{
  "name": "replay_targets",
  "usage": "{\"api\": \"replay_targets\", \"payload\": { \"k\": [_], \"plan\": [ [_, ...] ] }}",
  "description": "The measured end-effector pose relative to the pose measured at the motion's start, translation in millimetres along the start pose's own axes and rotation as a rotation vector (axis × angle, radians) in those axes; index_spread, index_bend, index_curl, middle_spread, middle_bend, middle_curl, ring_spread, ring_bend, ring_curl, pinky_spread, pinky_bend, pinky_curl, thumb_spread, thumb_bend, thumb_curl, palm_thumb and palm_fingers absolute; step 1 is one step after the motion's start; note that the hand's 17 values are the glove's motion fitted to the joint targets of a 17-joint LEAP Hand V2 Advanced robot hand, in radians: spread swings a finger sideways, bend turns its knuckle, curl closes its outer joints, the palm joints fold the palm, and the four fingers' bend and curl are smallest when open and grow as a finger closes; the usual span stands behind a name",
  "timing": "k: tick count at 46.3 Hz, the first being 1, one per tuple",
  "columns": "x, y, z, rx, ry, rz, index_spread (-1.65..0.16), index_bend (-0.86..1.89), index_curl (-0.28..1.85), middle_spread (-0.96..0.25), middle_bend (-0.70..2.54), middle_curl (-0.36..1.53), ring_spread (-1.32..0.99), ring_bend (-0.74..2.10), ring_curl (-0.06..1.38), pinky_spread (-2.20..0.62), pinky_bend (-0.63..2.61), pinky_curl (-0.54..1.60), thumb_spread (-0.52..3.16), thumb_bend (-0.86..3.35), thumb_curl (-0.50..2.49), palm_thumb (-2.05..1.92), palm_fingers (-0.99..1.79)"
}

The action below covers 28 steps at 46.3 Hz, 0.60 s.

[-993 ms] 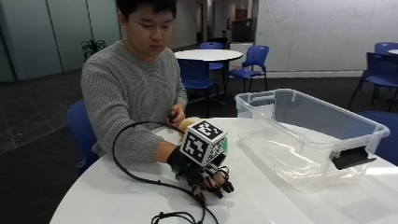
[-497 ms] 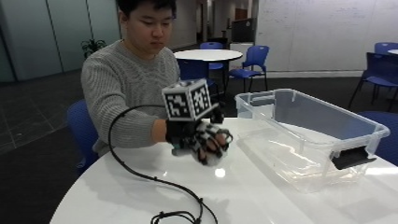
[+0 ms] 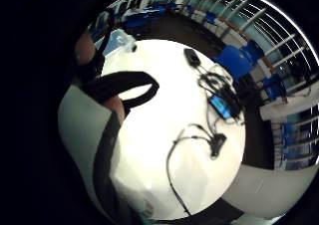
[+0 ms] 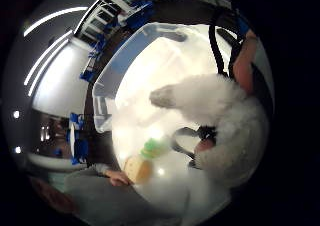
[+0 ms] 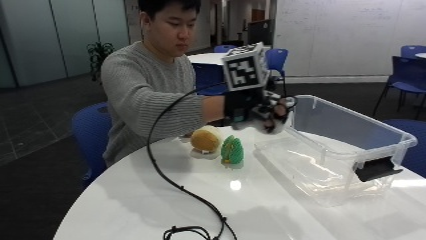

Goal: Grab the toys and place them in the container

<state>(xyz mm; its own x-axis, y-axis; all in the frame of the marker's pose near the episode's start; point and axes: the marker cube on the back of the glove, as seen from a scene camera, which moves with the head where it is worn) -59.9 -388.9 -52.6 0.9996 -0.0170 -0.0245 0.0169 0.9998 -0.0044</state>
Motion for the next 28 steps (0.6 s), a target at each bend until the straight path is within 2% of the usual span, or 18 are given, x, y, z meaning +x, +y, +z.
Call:
{"api": "replay_targets", "payload": {
  "k": [4, 9, 14, 28],
  "plan": [
    [-51, -47, 18, -0.018, -0.047, -0.038, -0.26, 0.77, 0.81, -0.33, 0.63, 0.55, -0.56, 0.68, 0.38, -0.38, 0.96, 0.38, 0.89, 0.14, 0.86, 0.59, 0.83],
    [-130, -100, 65, -0.047, 0.076, -0.109, -0.26, 0.78, 0.84, -0.33, 0.62, 0.58, -0.57, 0.68, 0.4, -0.38, 0.98, 0.39, 0.86, 0.13, 0.91, 0.59, 0.81],
    [-166, -136, 97, -0.078, 0.168, -0.139, -0.25, 0.78, 0.87, -0.33, 0.61, 0.6, -0.58, 0.68, 0.42, -0.38, 1.0, 0.4, 0.84, 0.13, 0.95, 0.58, 0.77],
    [-192, -138, 156, -0.271, 0.161, -0.192, -0.26, 0.77, 0.93, -0.35, 0.56, 0.67, -0.58, 0.66, 0.47, -0.36, 1.08, 0.42, 0.84, 0.11, 1.03, 0.55, 0.66]
  ]
}}
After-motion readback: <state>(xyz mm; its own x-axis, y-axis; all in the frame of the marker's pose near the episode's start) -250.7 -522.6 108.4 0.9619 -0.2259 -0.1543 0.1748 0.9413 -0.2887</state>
